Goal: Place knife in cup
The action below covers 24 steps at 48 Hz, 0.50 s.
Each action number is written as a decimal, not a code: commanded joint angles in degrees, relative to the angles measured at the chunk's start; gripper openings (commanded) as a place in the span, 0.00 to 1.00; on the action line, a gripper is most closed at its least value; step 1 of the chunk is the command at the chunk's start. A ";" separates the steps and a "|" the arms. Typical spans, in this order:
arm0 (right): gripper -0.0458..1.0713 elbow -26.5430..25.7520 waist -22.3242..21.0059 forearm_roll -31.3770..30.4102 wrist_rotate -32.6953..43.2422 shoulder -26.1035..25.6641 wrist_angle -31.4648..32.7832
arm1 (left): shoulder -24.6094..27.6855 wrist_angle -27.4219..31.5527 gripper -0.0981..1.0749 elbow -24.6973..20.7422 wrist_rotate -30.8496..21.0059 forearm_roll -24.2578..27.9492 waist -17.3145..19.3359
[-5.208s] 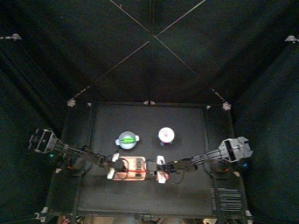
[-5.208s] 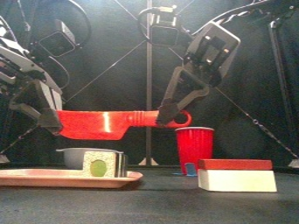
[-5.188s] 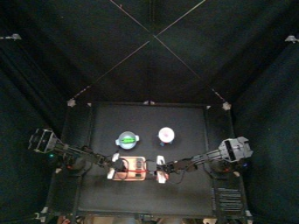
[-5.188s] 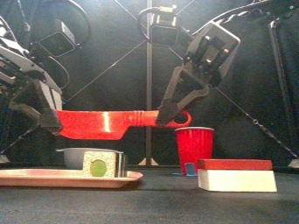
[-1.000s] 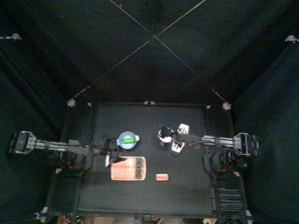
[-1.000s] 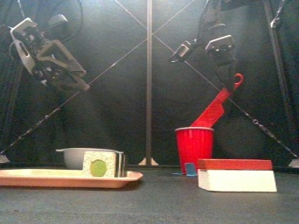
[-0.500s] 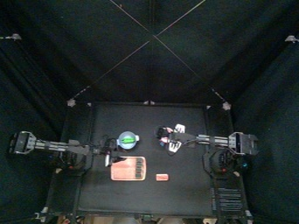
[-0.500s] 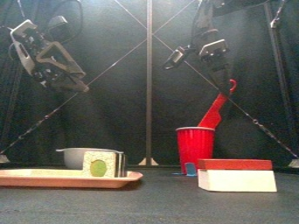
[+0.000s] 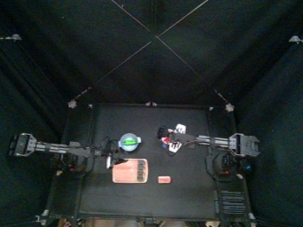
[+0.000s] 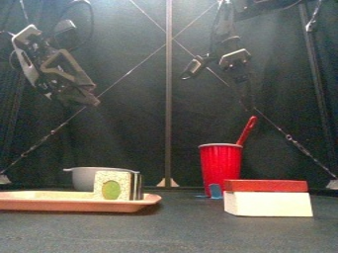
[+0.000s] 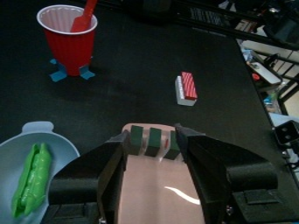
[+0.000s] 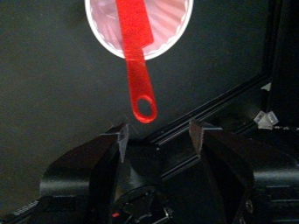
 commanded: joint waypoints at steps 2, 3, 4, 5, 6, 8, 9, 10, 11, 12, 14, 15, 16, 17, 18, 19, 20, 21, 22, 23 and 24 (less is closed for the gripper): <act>0.85 -1.49 0.00 0.26 0.00 -1.41 0.09 | 0.09 -0.26 0.80 -0.62 0.09 0.09 0.09; 0.85 -1.49 0.00 0.26 0.09 -1.49 0.09 | 0.09 -0.35 0.80 -0.62 0.09 0.09 0.09; 0.85 -1.41 0.00 0.35 0.18 -1.58 0.09 | 0.09 -0.35 0.80 -0.62 0.09 0.09 0.18; 0.85 -1.41 0.09 0.35 0.26 -1.76 0.09 | 0.09 -0.35 0.80 -0.62 0.09 0.09 0.18; 0.85 -1.32 0.09 0.44 0.35 -1.85 0.09 | 0.09 -0.35 0.80 -0.62 0.09 0.09 0.09; 0.85 -1.23 0.26 0.44 0.62 -2.11 0.09 | 0.00 -0.35 0.80 -0.62 0.09 0.09 0.18; 0.85 -1.23 0.26 0.44 0.70 -2.20 0.09 | 0.09 -0.35 0.80 -0.62 0.09 0.09 0.18; 0.85 -1.14 0.35 0.44 0.70 -2.29 0.09 | 0.00 -0.35 0.80 -0.62 0.09 0.09 0.18; 0.85 -1.14 0.62 0.44 0.70 -2.37 0.09 | 0.00 -0.35 0.80 -0.70 0.09 0.09 0.18; 0.85 -1.05 0.62 0.44 0.70 -2.37 0.09 | 0.09 -0.35 0.80 -0.62 0.09 0.00 0.18; 0.85 -0.79 0.70 0.44 0.44 -2.55 0.09 | 0.09 -0.35 0.80 -0.62 0.09 0.00 0.18; 0.85 -0.62 0.70 0.53 0.44 -2.64 0.09 | 0.00 -0.35 0.80 -0.62 0.09 0.00 0.18; 0.85 -0.53 0.70 0.53 0.44 -2.64 0.09 | 0.00 -0.35 0.80 -0.62 0.09 0.00 0.18; 0.85 -0.44 0.70 0.53 0.62 -2.72 0.09 | 0.09 -0.35 0.80 -0.62 0.09 0.00 0.18; 0.85 -0.26 0.70 0.53 0.70 -2.90 0.09 | 0.09 -0.35 0.80 -0.62 0.09 0.00 0.18; 0.85 -0.18 0.70 0.53 0.79 -2.99 0.09 | 0.09 -0.35 0.80 -0.62 0.09 0.00 0.09; 0.85 -0.09 0.70 0.53 0.79 -3.08 0.09 | 0.00 -0.35 0.80 -0.62 0.09 0.00 0.18; 0.85 0.00 0.70 0.53 0.79 -3.16 0.09 | 0.09 -0.26 0.80 -0.62 0.09 0.00 0.18; 0.85 0.09 0.70 0.53 0.88 -3.34 0.09 | 0.09 -0.35 0.80 -0.62 0.09 0.00 0.18; 0.85 0.09 0.70 0.53 0.88 -3.60 0.09 | 0.09 -0.26 0.80 -0.62 0.09 -0.09 0.18; 0.85 0.09 0.79 0.53 0.97 -3.96 0.00 | 0.09 -0.35 0.80 -0.62 0.09 -0.09 0.18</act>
